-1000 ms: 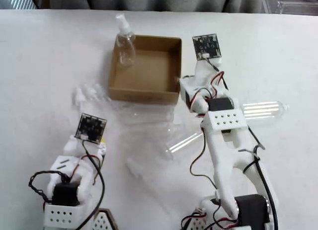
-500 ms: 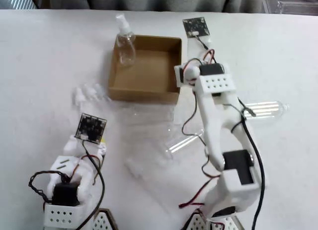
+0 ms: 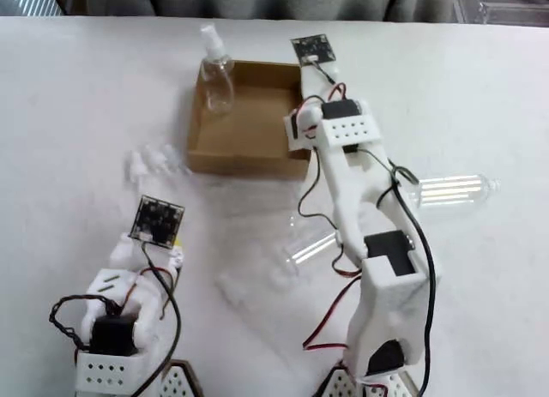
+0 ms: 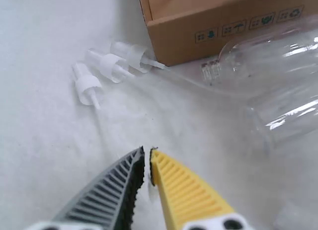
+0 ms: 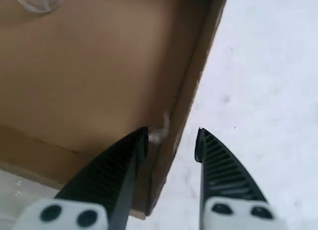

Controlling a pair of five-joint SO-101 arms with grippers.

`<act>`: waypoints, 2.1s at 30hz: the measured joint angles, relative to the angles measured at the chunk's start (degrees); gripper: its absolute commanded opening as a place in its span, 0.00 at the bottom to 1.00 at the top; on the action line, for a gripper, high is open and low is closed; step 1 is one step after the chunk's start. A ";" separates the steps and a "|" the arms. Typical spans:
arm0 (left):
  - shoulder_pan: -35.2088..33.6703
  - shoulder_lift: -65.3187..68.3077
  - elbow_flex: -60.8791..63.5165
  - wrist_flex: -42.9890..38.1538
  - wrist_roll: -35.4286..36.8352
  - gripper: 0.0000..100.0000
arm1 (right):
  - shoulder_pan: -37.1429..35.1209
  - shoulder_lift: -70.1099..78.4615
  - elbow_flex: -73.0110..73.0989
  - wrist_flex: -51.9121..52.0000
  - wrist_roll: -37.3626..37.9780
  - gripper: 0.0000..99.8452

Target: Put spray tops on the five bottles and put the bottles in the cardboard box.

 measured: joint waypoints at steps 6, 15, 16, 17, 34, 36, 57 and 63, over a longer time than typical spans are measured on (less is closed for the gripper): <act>0.00 0.00 0.00 0.00 0.00 0.03 | -0.18 2.02 -0.09 0.00 0.00 0.14; 0.00 0.00 0.00 0.00 0.00 0.03 | -0.35 7.30 -0.44 0.00 0.00 0.14; 0.00 0.00 0.00 0.00 0.00 0.03 | -0.35 7.30 -0.44 0.00 0.00 0.14; 0.00 0.00 0.00 0.00 0.00 0.03 | -0.44 7.30 -0.44 0.00 0.00 0.14; 0.00 0.00 0.00 0.00 0.00 0.03 | -1.85 7.30 -0.44 3.96 0.00 0.03; 0.00 0.00 0.00 0.00 0.00 0.03 | -1.93 7.30 -0.44 4.22 1.14 0.03; -0.09 0.00 0.00 0.00 0.00 0.03 | -1.23 7.30 -0.44 5.01 19.96 0.02; -0.09 0.00 0.00 0.00 0.00 0.03 | -0.79 7.30 -0.44 6.59 21.27 0.02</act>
